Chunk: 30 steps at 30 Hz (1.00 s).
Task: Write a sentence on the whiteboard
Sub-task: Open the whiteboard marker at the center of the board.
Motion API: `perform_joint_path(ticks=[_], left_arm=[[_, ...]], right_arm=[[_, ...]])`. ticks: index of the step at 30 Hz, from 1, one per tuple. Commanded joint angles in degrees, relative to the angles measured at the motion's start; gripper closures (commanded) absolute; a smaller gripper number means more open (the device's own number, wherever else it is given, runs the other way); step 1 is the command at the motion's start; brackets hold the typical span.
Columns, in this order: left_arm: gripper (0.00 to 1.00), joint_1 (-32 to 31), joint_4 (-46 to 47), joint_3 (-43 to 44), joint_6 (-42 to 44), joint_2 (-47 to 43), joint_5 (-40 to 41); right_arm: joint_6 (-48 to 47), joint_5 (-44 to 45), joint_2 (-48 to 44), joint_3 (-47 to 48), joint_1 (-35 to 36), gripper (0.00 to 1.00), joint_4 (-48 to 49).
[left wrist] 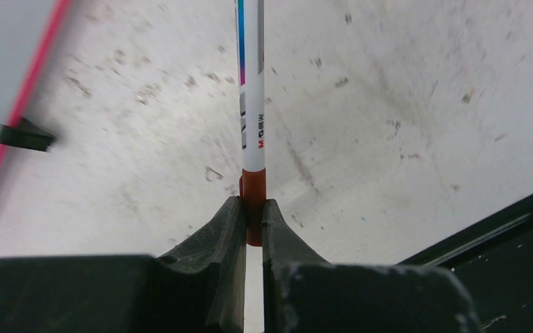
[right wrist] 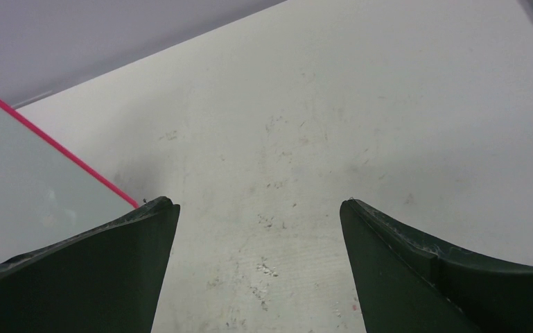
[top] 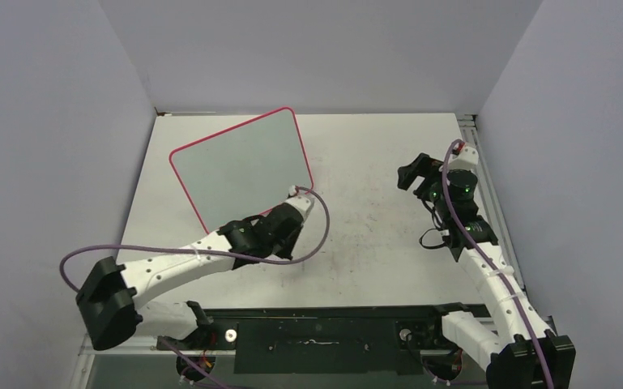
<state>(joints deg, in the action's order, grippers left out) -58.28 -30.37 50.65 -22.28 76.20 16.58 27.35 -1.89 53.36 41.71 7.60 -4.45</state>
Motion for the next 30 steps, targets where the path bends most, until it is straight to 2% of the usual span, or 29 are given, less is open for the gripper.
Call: perform_joint_path(ticks=[1, 4, 7, 11, 15, 20, 24, 30], left_arm=[[1.00, 5.3, 0.6, 3.0, 8.7, -9.4, -1.3], [1.00, 6.6, 2.0, -0.1, 13.8, -13.4, -1.0], [1.00, 6.8, 6.1, -5.1, 17.6, -17.4, -7.4], [1.00, 6.9, 7.1, -6.8, 20.5, -20.2, -13.2], [1.00, 6.7, 6.2, -7.5, 23.7, -19.6, -16.4], [1.00, 5.8, 6.6, -7.7, 24.5, -18.8, -20.5], [1.00, 4.5, 7.0, -8.1, 24.8, -18.8, -22.6], [1.00, 2.1, 7.2, -8.2, 24.7, -18.3, -23.0]], right_arm=[[0.8, -13.0, 3.2, 2.0, 0.0, 0.10, 3.7], [2.8, -25.3, 6.9, 3.3, 0.2, 0.10, 3.9], [6.0, -38.2, 10.4, 3.9, 1.5, 0.10, 7.6], [4.7, -47.5, 14.7, 6.2, 6.5, 0.10, 5.5], [7.2, -58.1, 17.0, 5.6, 9.0, 0.08, 7.8], [0.6, -61.2, 20.2, 7.5, 14.8, 0.03, -1.5], [-0.9, -62.0, 22.1, 7.9, 19.0, 0.00, -2.1], [1.5, -64.4, 26.0, 7.2, 21.5, 0.18, 3.6]])
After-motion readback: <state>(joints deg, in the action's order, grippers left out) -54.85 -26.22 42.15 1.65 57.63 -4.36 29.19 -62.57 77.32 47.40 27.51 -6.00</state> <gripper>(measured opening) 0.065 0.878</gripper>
